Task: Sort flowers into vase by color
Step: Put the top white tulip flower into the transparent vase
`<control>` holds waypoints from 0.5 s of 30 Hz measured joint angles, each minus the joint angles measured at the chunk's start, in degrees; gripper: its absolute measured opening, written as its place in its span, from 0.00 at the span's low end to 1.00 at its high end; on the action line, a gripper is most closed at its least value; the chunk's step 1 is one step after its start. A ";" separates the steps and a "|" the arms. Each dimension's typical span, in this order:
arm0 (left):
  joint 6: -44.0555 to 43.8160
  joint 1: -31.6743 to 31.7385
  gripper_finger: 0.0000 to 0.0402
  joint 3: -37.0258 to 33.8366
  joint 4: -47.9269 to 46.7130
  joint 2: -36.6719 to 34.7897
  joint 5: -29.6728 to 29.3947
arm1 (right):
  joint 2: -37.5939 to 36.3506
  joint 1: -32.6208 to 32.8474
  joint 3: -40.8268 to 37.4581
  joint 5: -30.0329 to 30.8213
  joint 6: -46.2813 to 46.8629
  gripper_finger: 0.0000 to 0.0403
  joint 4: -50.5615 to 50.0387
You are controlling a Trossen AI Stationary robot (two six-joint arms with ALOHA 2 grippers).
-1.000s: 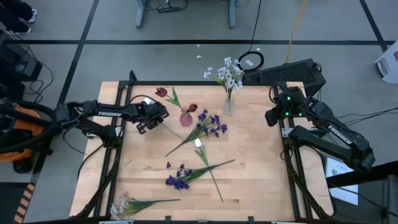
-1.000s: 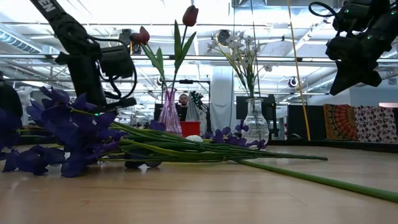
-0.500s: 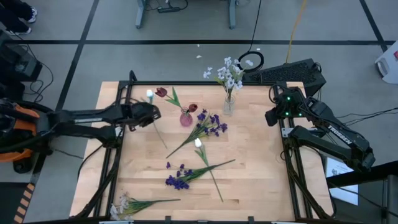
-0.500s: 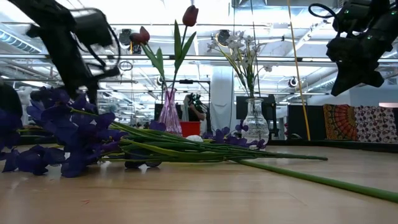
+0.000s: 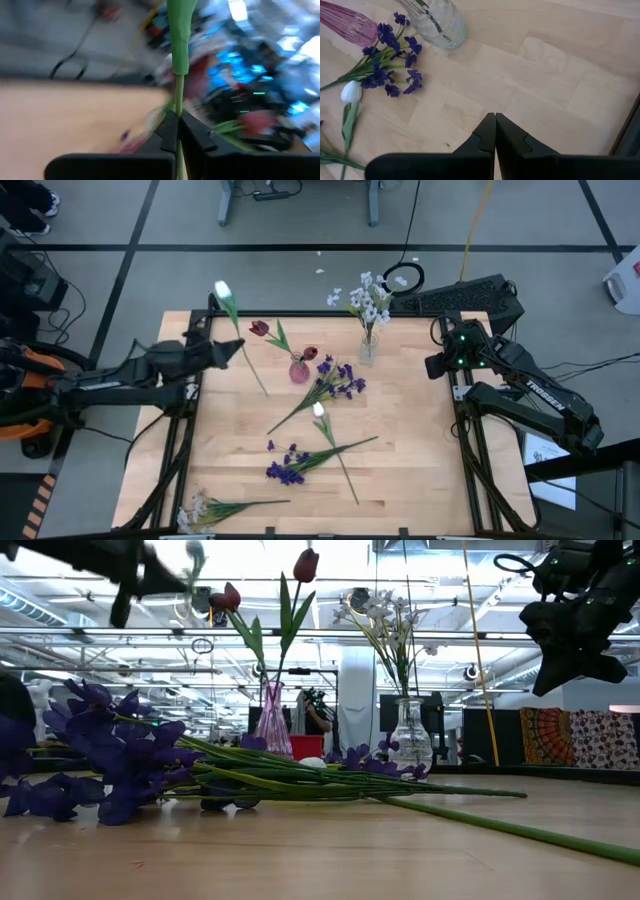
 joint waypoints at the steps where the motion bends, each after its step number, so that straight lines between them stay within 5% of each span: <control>1: 3.42 -0.91 0.03 0.00 2.92 -0.01 0.19 | -0.02 0.00 0.00 0.00 0.02 0.00 0.00; 7: 11.91 -7.43 0.03 0.02 16.80 6.45 0.86 | -0.24 0.48 0.00 -7.00 0.58 0.00 1.67; 15: 16.79 -15.32 0.03 7.25 25.38 24.79 0.77 | -0.94 3.63 0.00 -6.01 2.07 0.00 5.98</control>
